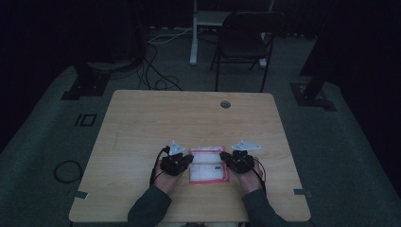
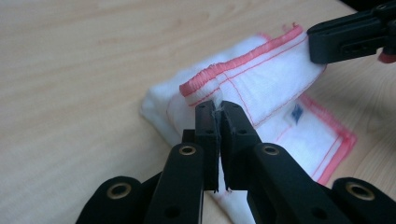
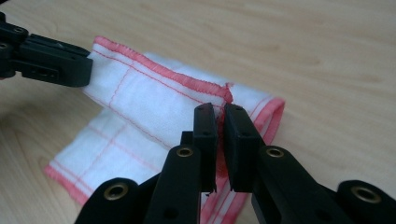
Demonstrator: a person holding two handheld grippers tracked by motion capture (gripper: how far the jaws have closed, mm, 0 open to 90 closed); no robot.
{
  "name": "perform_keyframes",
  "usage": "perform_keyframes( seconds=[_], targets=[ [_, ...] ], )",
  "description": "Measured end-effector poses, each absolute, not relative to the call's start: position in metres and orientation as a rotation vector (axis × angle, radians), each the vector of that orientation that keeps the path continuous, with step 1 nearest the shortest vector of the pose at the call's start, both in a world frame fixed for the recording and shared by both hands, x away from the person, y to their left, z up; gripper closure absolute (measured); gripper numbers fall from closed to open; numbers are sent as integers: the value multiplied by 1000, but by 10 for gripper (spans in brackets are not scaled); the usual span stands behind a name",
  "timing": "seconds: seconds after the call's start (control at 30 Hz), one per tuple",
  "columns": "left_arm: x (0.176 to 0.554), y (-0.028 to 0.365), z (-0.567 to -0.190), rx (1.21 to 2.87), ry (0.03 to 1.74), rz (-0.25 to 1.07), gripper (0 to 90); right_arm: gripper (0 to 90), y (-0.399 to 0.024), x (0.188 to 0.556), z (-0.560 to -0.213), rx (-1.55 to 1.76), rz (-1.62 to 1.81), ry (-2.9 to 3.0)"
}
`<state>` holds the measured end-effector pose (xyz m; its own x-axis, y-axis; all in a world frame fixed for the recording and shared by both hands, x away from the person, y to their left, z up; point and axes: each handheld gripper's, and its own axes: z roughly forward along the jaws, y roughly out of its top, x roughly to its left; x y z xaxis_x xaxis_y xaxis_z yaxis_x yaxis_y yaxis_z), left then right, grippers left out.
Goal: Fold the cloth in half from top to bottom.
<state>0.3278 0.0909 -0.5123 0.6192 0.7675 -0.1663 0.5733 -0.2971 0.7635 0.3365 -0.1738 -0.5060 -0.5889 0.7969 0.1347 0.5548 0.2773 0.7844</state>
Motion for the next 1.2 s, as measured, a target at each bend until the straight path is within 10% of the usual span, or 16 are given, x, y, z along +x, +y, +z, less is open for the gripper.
perform_keyframes(
  seconds=[1.2],
  targets=[
    [365, 95, -515, 1989, 1124, 331, 774, 838, -175, 322, -529, 1260, 1203, 2277]
  ],
)
